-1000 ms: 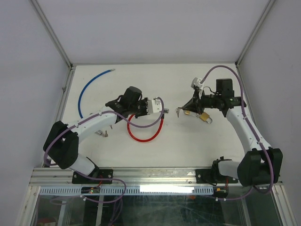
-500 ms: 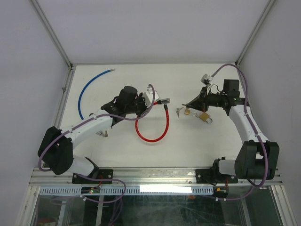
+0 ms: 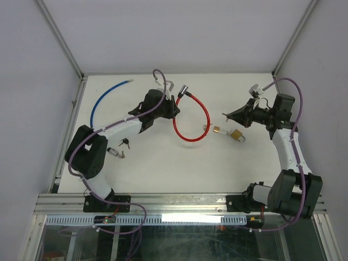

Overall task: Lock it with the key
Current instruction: Lock the lock, then place the lock at the center of the board.

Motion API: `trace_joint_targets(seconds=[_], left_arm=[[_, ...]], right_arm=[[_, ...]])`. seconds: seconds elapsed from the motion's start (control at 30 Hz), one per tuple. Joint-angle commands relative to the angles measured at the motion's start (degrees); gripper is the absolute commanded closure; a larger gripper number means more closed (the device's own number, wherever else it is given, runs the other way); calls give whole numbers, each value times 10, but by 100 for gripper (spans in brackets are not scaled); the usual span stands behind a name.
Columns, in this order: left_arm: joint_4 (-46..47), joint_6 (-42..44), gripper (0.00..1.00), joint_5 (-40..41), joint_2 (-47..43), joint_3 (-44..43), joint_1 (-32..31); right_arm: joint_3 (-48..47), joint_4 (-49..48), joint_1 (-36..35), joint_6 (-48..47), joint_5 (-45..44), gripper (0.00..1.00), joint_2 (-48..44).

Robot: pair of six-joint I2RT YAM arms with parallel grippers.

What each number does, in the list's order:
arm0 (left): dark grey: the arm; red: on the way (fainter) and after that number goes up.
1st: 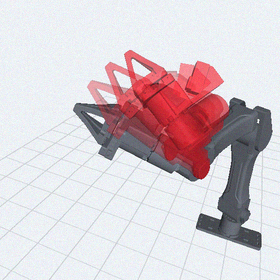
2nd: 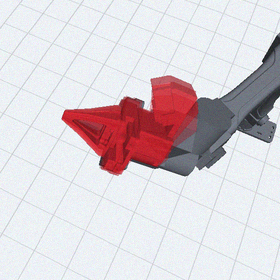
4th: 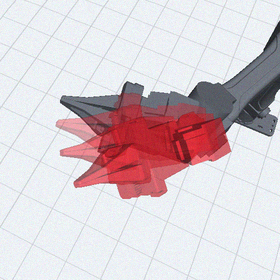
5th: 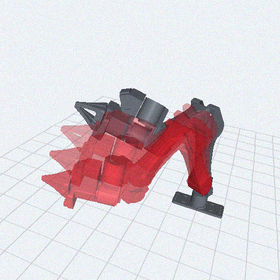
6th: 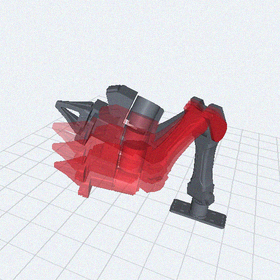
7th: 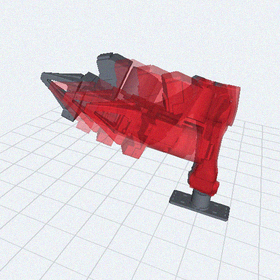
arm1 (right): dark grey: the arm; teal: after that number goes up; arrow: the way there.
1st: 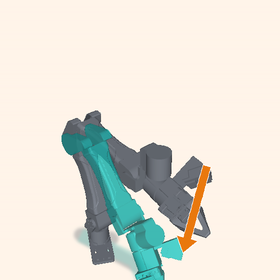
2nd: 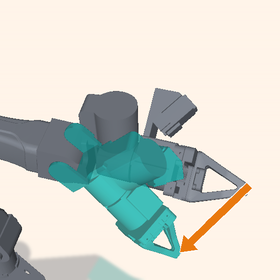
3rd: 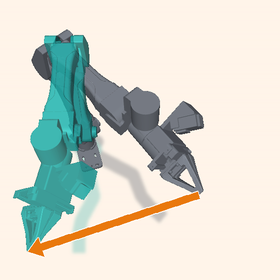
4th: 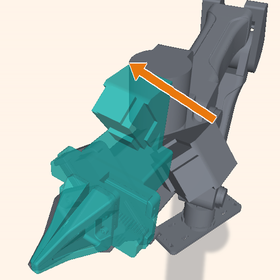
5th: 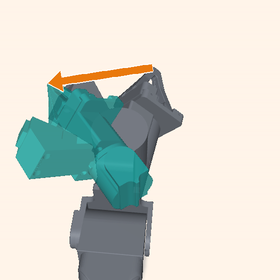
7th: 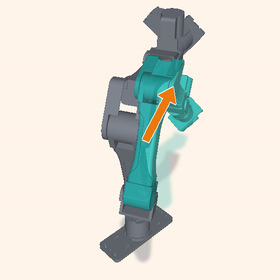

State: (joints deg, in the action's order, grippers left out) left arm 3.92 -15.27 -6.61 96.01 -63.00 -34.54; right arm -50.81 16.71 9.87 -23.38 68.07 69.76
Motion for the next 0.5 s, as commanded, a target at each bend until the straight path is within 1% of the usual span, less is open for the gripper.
trace_joint_targets(seconds=[0.0,0.13,0.2,0.27,0.33,0.4,0.47], left_arm=[[91,-162,100,74,50,-77,1],[61,-239,100,121,144,-169,1],[45,-275,100,145,195,-215,1],[42,-312,100,161,237,-253,1],[38,-338,100,165,281,-298,1],[20,-360,100,167,329,-354,0],[4,-378,100,165,373,-408,0]], right_arm=[[11,-81,27,54,41,100,-10],[-3,-84,26,97,51,100,23],[-3,-114,21,148,39,100,40],[5,-164,11,197,-12,100,56],[9,-216,-11,197,-12,100,71],[-7,-236,-41,197,-12,100,92],[-46,-245,-61,197,-12,100,124]])
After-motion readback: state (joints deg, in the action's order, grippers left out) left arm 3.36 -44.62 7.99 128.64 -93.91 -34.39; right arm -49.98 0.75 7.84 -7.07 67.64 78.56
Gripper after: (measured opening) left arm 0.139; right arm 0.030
